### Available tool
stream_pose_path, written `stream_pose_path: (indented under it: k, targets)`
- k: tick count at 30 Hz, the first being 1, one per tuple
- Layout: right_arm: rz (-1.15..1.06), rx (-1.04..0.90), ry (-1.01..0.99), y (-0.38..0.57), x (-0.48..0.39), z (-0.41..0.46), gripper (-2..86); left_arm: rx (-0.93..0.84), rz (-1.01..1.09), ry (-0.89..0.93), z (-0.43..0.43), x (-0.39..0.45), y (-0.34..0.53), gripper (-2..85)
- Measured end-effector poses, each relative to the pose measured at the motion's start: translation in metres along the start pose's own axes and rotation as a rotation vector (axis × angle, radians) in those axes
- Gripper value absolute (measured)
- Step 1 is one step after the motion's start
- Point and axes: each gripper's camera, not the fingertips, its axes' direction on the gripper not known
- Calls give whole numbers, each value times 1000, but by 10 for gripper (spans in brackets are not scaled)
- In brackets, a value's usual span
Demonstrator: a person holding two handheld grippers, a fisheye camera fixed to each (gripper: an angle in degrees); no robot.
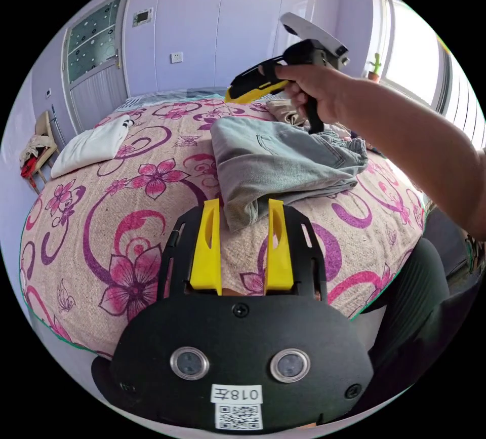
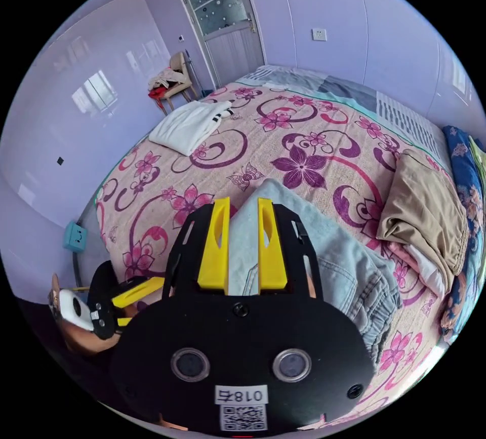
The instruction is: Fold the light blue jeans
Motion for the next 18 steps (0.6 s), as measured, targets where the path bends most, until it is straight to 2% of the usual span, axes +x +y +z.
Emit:
stream_pose_path:
  k: [3,6,8,12,14,18]
  targets:
    - [-1,-129,123,-39,-1,45,81,-99,27,-43,19,5,-14,97]
    - [-52,-259,221,-62,0,84,27,-90,114,-77,15,9,-20,54]
    - [-44,-264,264,-75,9,92,8,-100,184,-63,10,6,-18,42]
    - [67,-393,24,-103,58,113,0,-124,242,-60,9,-1,-17,30]
    - [83,-377,-72,-106,74,106,7,-149,215,-8,7,-15,-22,31]
    - [19,-124,-241,-87,94,25,50,-27,141,66,-25,-45,-15,14]
